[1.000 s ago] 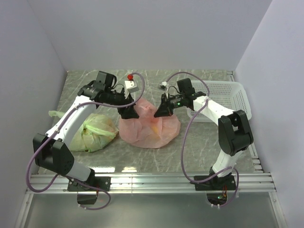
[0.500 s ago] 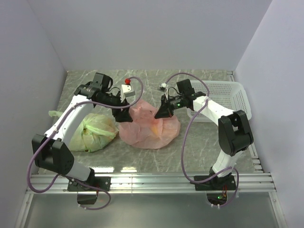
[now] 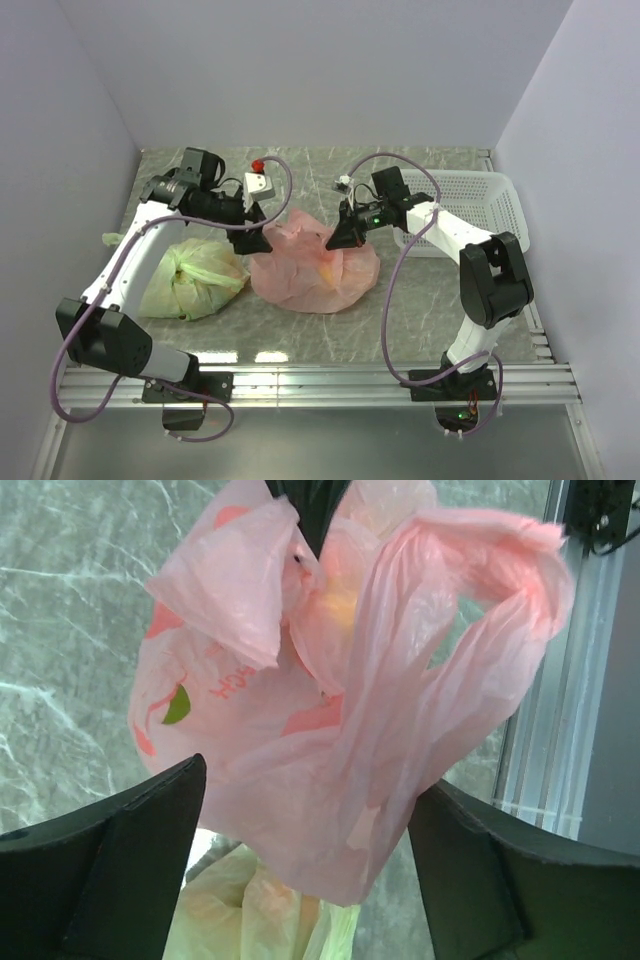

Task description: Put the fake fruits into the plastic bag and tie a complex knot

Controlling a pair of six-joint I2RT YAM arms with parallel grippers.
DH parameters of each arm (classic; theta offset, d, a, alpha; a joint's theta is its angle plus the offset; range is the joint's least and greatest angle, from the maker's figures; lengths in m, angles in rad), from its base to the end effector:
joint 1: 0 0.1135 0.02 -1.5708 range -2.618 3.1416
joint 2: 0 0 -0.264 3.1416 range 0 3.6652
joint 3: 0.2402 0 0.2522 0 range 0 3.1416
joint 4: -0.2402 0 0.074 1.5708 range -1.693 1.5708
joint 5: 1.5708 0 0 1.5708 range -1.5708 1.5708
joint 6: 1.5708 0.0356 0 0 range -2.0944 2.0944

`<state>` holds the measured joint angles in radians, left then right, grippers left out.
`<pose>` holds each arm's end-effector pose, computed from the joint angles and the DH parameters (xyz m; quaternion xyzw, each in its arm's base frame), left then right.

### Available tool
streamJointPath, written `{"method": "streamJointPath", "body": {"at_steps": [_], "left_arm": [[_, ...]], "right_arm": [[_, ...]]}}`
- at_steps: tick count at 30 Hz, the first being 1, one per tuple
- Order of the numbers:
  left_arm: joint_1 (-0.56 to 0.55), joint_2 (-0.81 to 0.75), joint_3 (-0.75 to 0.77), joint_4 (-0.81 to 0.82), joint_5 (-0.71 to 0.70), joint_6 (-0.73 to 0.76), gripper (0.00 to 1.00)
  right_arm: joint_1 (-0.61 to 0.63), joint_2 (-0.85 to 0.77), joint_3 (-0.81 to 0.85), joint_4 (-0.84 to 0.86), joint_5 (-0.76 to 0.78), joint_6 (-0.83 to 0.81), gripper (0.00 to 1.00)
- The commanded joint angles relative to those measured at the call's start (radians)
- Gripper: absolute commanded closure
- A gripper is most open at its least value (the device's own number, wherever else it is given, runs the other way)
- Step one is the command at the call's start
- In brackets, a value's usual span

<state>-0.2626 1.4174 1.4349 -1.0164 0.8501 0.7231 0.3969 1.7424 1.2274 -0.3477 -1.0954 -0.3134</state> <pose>0.2599 -0.0976 0.3567 0.5160 0.7150 -0.3265 0.3405 0.3258 0.1709 0.2366 -0.4477 0.6880 0.5004 0.2753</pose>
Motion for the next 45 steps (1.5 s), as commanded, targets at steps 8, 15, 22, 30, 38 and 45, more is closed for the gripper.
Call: {"method": "streamJointPath", "body": {"at_steps": [8, 15, 22, 30, 38, 45], "left_arm": [[-0.036, 0.075, 0.042, 0.024, 0.178, 0.027, 0.81], [-0.139, 0.15, 0.033, 0.314, 0.175, -0.203, 1.0], [-0.15, 0.212, -0.013, 0.46, 0.17, -0.314, 1.0], [-0.187, 0.242, -0.021, 0.495, 0.133, -0.323, 1.0], [-0.228, 0.241, -0.013, 0.47, 0.142, -0.303, 0.97], [-0.176, 0.21, 0.041, 0.365, 0.159, -0.292, 0.84]], "right_arm": [[0.023, -0.057, 0.044, -0.014, 0.017, -0.038, 1.0], [0.037, -0.069, 0.053, 0.0, -0.003, -0.012, 0.9], [0.033, -0.121, 0.017, 0.012, -0.064, -0.007, 0.57], [0.034, -0.113, 0.055, -0.043, -0.093, -0.042, 0.24], [0.036, -0.081, 0.064, 0.07, -0.092, 0.086, 0.3], [0.031, -0.067, 0.084, -0.057, -0.058, -0.062, 0.95]]}}
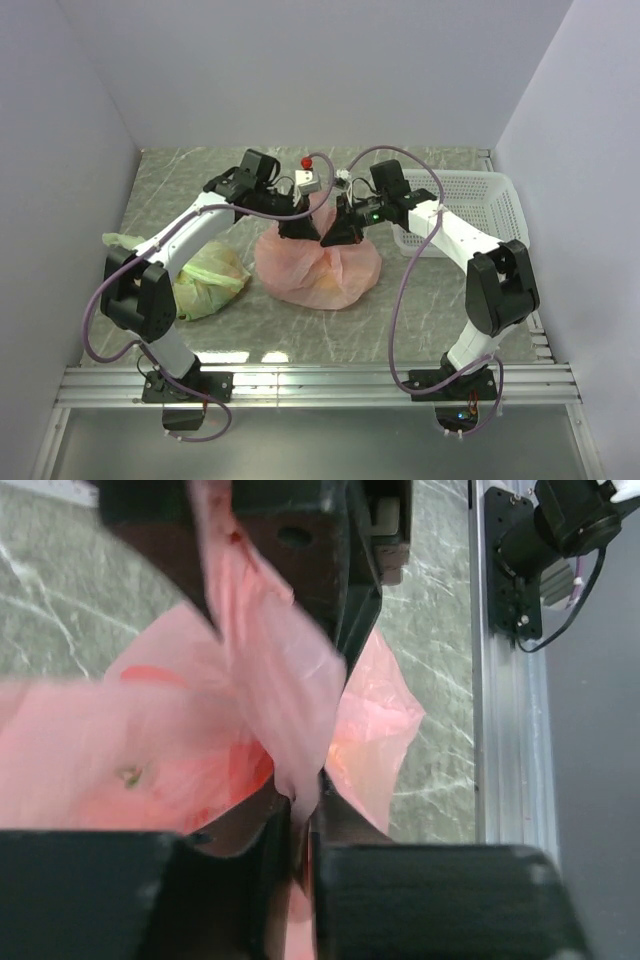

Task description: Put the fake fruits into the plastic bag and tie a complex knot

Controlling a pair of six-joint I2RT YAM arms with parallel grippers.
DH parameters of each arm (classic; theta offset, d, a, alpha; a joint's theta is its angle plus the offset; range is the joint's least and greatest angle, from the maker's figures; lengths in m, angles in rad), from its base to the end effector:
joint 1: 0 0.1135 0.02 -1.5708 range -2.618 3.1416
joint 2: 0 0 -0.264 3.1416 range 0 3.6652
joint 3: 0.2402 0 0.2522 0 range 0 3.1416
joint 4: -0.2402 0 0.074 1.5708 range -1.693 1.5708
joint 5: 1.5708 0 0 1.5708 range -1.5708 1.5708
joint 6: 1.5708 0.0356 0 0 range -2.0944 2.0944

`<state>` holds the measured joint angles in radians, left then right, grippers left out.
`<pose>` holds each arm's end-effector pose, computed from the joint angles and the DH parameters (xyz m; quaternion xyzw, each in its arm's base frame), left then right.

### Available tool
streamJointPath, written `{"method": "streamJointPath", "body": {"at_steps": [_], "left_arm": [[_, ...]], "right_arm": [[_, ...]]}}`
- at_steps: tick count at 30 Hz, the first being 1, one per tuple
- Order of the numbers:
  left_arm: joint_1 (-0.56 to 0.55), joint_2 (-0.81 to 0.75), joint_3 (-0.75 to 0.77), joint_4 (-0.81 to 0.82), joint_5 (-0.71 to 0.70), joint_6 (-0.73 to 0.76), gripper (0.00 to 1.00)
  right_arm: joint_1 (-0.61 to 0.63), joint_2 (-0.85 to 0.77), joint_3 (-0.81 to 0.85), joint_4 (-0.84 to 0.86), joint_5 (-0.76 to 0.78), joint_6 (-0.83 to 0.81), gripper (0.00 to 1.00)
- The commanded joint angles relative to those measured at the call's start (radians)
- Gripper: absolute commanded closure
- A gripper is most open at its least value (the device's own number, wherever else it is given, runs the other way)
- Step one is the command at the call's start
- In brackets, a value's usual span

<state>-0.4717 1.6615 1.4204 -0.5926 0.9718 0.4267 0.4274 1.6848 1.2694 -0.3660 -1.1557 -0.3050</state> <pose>0.3067 -0.1895 0.3065 0.5098 0.6700 -0.4427 0.3087 0.3151 0.1793 0.2696 -0.4730 0.6468 0.5230 0.2907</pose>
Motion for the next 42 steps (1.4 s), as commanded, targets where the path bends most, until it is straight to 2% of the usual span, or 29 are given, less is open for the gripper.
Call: {"method": "streamJointPath", "body": {"at_steps": [1, 2, 5, 7, 10, 14, 20, 26, 31, 34, 35, 36, 37, 39, 40, 41, 42], "left_arm": [[0.042, -0.037, 0.067, -0.087, 0.048, 0.018, 0.79], [0.053, -0.045, 0.08, -0.105, 0.047, 0.033, 0.64], [0.1, -0.072, 0.132, -0.194, 0.048, 0.07, 0.46], [0.151, -0.088, 0.166, -0.213, 0.044, 0.061, 0.4], [0.221, -0.108, 0.172, -0.098, -0.028, -0.075, 0.26], [0.249, -0.033, 0.222, -0.047, -0.03, -0.127, 0.2], [0.19, 0.124, 0.342, -0.03, -0.031, -0.247, 0.14], [0.15, 0.221, 0.402, -0.105, 0.01, -0.224, 0.14], [0.14, 0.251, 0.41, -0.151, 0.087, -0.21, 0.21], [0.133, 0.267, 0.422, -0.191, 0.119, -0.154, 0.49], [0.133, 0.271, 0.434, -0.243, 0.136, -0.129, 0.66], [0.136, 0.276, 0.465, -0.278, 0.14, -0.105, 0.78], [0.142, 0.264, 0.474, -0.301, 0.146, -0.059, 0.97], [0.182, 0.226, 0.445, -0.276, 0.182, -0.068, 1.0], [0.202, 0.158, 0.413, -0.227, 0.186, -0.135, 1.0], [0.232, 0.118, 0.375, -0.114, 0.188, -0.161, 1.0], [0.243, 0.077, 0.3, -0.074, 0.18, -0.178, 1.0]], "right_arm": [[0.002, -0.011, 0.038, -0.04, 0.007, -0.08, 0.98], [-0.001, -0.014, 0.027, -0.05, 0.013, -0.089, 1.0], [-0.004, -0.022, 0.019, -0.073, 0.007, -0.137, 1.0], [-0.004, -0.027, 0.021, -0.088, -0.002, -0.178, 1.0], [-0.003, -0.034, 0.028, -0.141, -0.032, -0.258, 1.0], [0.014, -0.019, 0.071, -0.237, -0.035, -0.408, 1.0], [0.028, -0.013, 0.09, -0.258, -0.004, -0.465, 1.0], [0.036, -0.01, 0.102, -0.281, 0.017, -0.502, 1.0], [0.042, -0.002, 0.111, -0.306, 0.044, -0.537, 1.0], [0.04, 0.0, 0.114, -0.306, 0.054, -0.536, 1.0], [0.04, -0.002, 0.114, -0.298, 0.057, -0.525, 1.0], [0.037, -0.005, 0.111, -0.291, 0.059, -0.513, 1.0], [0.034, -0.007, 0.102, -0.259, 0.063, -0.494, 1.0], [0.016, -0.004, 0.09, -0.219, 0.056, -0.406, 1.0], [0.008, -0.001, 0.09, -0.202, 0.054, -0.37, 1.0], [0.001, 0.006, 0.09, -0.165, 0.05, -0.294, 1.0], [-0.016, 0.018, 0.091, -0.156, 0.041, -0.263, 1.0]]}}
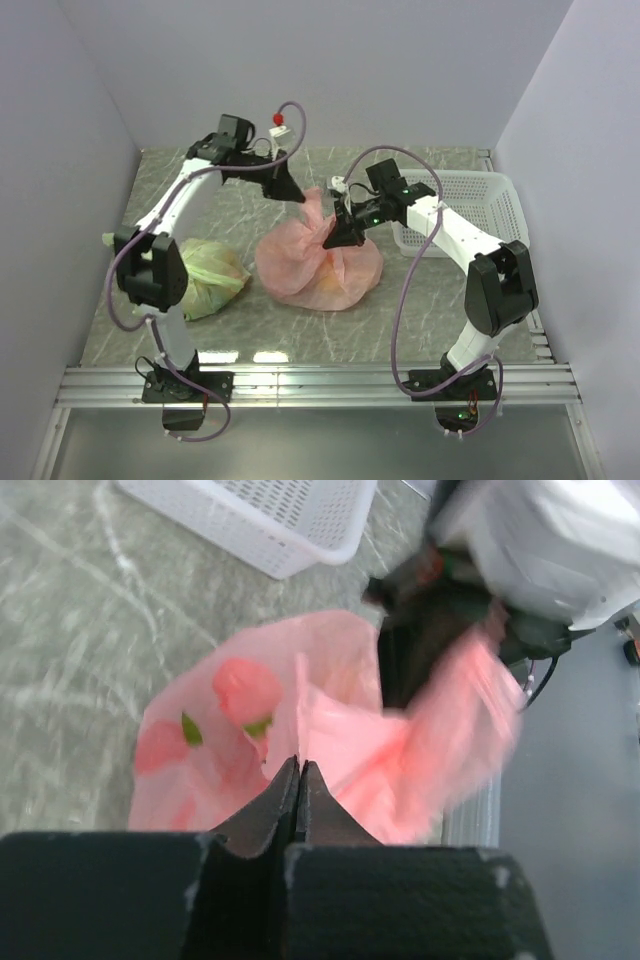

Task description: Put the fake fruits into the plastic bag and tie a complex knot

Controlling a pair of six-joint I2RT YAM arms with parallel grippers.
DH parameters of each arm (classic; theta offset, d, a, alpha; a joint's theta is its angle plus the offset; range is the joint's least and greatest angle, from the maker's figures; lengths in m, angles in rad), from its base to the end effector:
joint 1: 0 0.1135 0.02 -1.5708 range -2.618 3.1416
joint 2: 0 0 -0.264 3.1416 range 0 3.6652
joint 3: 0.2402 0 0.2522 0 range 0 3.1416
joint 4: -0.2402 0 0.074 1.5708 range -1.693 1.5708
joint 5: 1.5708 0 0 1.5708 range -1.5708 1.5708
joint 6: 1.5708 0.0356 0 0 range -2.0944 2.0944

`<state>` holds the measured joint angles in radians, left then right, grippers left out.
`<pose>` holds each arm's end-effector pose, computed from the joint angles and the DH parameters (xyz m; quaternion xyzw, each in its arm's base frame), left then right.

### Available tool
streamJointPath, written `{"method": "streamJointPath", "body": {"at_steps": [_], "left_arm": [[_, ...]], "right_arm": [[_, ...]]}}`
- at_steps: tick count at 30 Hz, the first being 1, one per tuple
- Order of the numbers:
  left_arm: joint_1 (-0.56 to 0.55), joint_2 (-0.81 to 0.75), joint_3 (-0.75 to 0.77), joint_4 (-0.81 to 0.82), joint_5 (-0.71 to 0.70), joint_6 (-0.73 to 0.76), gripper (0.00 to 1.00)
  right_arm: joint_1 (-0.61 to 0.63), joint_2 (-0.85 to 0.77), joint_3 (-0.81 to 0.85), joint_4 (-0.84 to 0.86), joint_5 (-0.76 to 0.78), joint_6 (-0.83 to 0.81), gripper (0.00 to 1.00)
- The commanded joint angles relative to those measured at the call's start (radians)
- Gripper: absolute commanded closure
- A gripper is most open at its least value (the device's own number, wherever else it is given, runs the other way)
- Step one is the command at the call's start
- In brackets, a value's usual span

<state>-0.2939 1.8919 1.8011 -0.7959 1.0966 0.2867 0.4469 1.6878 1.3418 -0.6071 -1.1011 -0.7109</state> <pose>0.3830 -0.1490 0.3316 0.3976 0.7203 -0.4921 0.2845 0.3053 0.1815 0.2756 -0.5773 0.5926 0.4600 0.3224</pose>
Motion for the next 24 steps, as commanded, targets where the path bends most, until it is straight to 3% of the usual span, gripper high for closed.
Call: {"method": "streamJointPath", "body": {"at_steps": [1, 6, 7, 11, 14, 17, 24], "left_arm": [[0.07, -0.233, -0.115, 0.164, 0.046, -0.043, 1.0], [0.064, -0.388, -0.265, 0.068, -0.006, 0.095, 1.0], [0.056, -0.411, -0.276, 0.02, -0.012, 0.203, 1.0], [-0.071, -0.473, -0.392, -0.068, -0.078, 0.342, 1.0], [-0.187, -0.504, -0.491, 0.013, -0.206, 0.327, 1.0], [-0.282, -0.498, -0.566, 0.165, -0.355, 0.208, 1.0], [-0.445, -0.321, -0.537, 0.257, -0.629, 0.036, 1.0]], "right_arm": [[-0.043, 0.022, 0.02, 0.092, -0.023, 0.171, 1.0], [-0.068, 0.03, -0.038, 0.246, -0.085, 0.437, 1.0], [-0.068, 0.03, -0.047, 0.298, -0.083, 0.477, 1.0], [-0.065, 0.049, -0.073, 0.434, -0.034, 0.746, 1.0], [-0.063, 0.059, -0.079, 0.503, 0.006, 0.896, 1.0], [-0.063, 0.04, -0.104, 0.561, 0.059, 0.984, 1.0], [-0.066, -0.003, -0.162, 0.642, 0.112, 1.114, 1.0]]}}
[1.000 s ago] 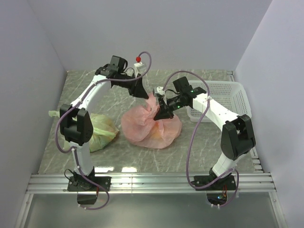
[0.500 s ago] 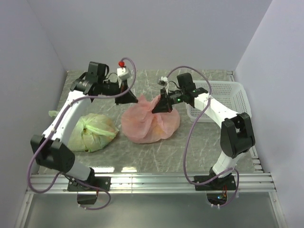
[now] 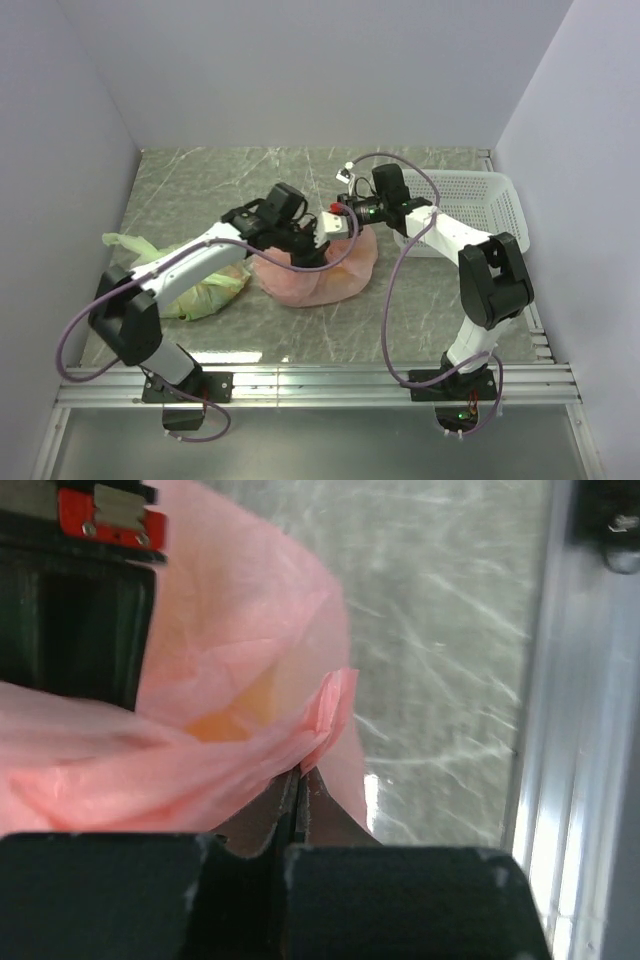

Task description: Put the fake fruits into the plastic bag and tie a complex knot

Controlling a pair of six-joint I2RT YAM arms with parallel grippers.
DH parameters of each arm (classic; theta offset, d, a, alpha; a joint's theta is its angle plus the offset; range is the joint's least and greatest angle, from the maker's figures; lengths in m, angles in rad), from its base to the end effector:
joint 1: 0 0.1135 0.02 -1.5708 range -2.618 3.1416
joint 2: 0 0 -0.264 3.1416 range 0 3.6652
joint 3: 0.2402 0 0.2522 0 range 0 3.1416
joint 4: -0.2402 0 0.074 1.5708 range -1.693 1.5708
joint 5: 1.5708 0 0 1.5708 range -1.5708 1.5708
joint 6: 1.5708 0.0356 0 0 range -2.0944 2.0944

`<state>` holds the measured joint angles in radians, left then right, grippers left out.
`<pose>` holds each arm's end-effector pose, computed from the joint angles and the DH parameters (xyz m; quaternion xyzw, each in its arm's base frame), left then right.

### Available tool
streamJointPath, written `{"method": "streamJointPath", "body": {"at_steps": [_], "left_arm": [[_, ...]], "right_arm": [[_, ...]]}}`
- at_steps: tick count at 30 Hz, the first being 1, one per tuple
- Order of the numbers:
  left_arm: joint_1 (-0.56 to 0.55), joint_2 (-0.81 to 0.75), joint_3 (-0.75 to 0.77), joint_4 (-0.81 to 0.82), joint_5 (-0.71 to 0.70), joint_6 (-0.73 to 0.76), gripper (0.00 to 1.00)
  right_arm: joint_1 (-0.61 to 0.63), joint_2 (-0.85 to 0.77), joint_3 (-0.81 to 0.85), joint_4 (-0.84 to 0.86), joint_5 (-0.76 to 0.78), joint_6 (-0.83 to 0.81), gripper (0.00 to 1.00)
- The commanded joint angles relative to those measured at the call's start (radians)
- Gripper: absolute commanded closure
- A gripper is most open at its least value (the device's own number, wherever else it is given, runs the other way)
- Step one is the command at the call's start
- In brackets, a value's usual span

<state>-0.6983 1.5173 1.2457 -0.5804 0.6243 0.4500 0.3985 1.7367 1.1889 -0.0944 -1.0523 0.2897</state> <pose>0.2361 -0.2253 0.2918 0.5745 0.6894 -0.3267 0.2965 0.3358 0.1749 0.2426 -0.2666 0.7598 0.5533 0.2130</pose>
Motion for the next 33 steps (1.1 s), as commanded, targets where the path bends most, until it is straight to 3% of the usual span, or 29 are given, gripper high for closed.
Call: {"method": "streamJointPath", "body": {"at_steps": [1, 7, 12, 13, 18, 20, 22, 27, 33], "left_arm": [[-0.043, 0.085, 0.017, 0.06, -0.181, -0.201, 1.0], [-0.026, 0.172, -0.012, 0.166, -0.483, -0.508, 1.0], [0.036, 0.199, 0.009, 0.204, -0.525, -0.525, 1.0], [0.043, 0.201, 0.018, 0.212, -0.534, -0.51, 1.0], [0.106, 0.181, 0.078, 0.189, -0.445, -0.383, 1.0], [0.138, 0.149, 0.077, 0.165, -0.405, -0.326, 1.0], [0.163, 0.106, 0.07, 0.134, -0.296, -0.274, 1.0], [0.204, 0.008, 0.061, -0.03, -0.111, -0.174, 1.0], [0.204, -0.098, 0.011, -0.104, -0.014, -0.282, 1.0]], "right_arm": [[-0.018, -0.058, -0.017, 0.134, 0.081, 0.133, 1.0], [-0.039, -0.121, -0.132, 0.217, 0.11, 0.3, 1.0], [-0.046, -0.157, -0.311, 0.352, 0.06, 0.521, 1.0], [-0.046, -0.158, -0.343, 0.455, 0.046, 0.634, 1.0], [0.025, -0.17, -0.457, 0.726, 0.038, 0.911, 1.0], [0.069, -0.167, -0.477, 0.924, 0.075, 1.099, 1.0], [0.089, -0.161, -0.473, 1.025, 0.125, 1.205, 1.0], [0.065, -0.157, -0.451, 0.96, 0.189, 1.18, 1.0], [0.043, -0.187, -0.483, 0.869, 0.241, 1.115, 1.0]]}}
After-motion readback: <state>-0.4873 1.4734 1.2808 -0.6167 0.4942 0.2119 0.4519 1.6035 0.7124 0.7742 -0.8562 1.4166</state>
